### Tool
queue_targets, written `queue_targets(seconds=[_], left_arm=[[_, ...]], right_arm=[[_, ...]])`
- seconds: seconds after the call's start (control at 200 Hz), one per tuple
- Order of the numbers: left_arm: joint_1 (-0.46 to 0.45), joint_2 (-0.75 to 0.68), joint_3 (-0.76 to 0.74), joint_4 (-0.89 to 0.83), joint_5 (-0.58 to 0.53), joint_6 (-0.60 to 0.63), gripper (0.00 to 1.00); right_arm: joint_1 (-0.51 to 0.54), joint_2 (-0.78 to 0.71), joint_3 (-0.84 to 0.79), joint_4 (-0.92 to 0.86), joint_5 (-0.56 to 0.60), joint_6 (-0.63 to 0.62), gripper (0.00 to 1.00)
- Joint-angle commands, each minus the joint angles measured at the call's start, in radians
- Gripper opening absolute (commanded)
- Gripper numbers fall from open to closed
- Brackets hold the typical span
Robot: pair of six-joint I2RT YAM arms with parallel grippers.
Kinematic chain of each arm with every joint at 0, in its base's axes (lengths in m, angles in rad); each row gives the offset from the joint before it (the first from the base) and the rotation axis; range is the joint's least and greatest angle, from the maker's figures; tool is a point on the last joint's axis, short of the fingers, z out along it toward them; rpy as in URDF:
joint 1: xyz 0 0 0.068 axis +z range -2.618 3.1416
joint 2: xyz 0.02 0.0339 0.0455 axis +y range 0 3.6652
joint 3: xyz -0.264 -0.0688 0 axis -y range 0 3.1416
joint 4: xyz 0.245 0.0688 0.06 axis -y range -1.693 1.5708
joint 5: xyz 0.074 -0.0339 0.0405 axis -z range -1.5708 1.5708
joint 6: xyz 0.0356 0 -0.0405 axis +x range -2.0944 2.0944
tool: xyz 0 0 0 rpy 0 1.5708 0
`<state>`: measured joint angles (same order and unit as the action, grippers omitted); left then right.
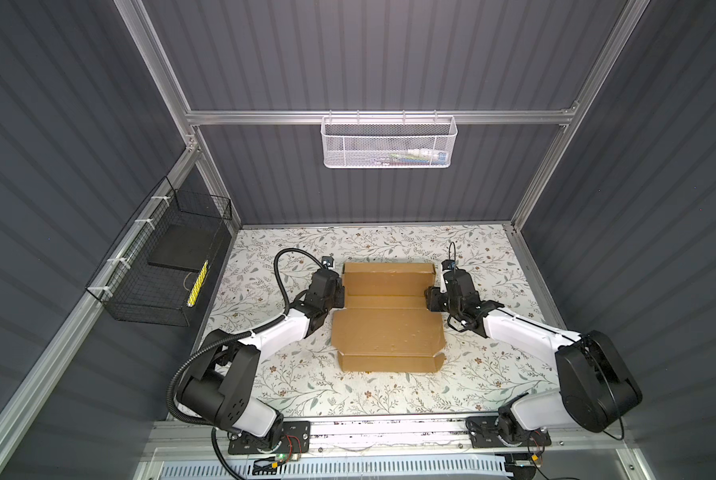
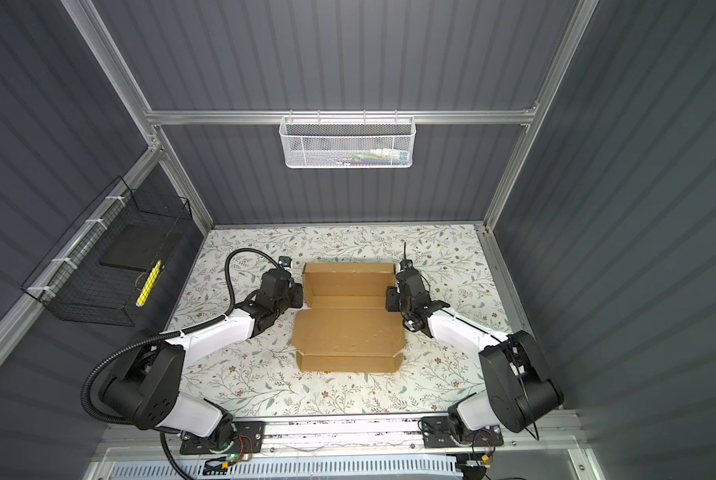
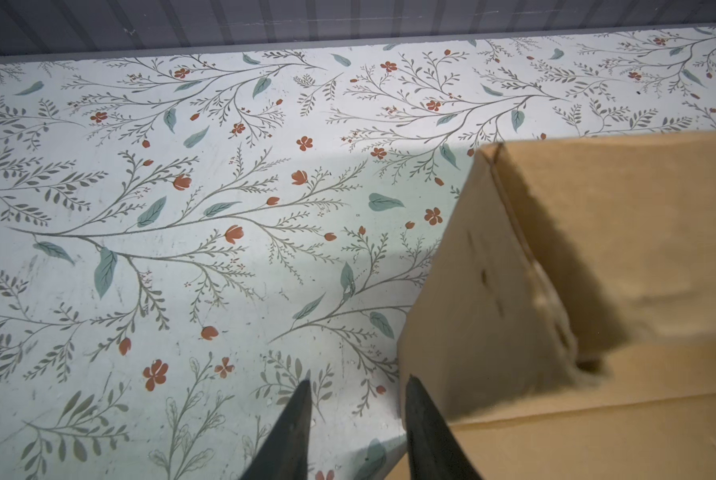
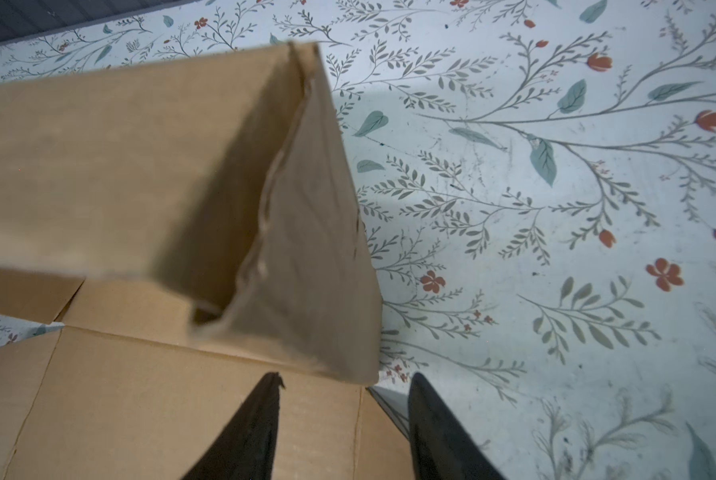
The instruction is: Fold the paper box
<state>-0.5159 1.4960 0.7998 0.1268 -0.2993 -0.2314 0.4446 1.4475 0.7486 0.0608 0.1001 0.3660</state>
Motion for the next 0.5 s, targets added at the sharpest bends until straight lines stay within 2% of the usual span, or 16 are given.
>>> queue_targets(seconds=[0.0, 0.345, 0.495], left_arm=[[0.005, -0.029, -0.013, -0.026, -0.018, 0.006, 0.38], [0.005, -0.054, -0.026, -0.036, -0.028, -0.002, 0.38], [0.008, -0.065, -0.029, -0.042, -0.034, -0.002, 0.38]], right_arm=[[-0.005, 0.014, 0.033, 0.031, -0.005, -0.012, 0.48], [-0.015, 0.05, 0.058, 0.043, -0.005, -0.025, 0.4], [-0.019, 0.069, 0.074, 0.046, -0.012, -0.025, 0.32]])
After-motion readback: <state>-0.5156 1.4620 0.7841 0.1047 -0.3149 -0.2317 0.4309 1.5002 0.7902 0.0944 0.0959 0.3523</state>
